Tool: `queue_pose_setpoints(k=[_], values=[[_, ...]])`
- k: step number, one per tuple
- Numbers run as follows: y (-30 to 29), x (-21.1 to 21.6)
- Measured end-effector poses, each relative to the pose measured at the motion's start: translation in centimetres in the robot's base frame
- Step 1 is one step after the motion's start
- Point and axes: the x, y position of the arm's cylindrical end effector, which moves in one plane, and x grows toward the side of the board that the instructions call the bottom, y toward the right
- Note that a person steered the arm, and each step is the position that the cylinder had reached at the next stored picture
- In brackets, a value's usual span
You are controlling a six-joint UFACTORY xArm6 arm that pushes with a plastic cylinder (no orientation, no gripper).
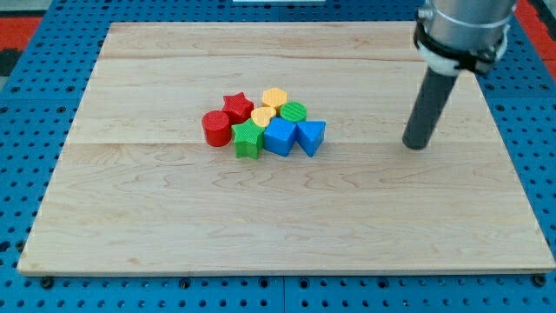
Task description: Point your arm towards green star
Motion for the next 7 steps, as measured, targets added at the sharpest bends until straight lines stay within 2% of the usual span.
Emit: queue_pose_setpoints(k=[1,2,4,6,7], values=[[-2.1,2.4],[-8.6,3.5],[-16.5,3.6],[-18.1,3.5],[-15.3,3.5]])
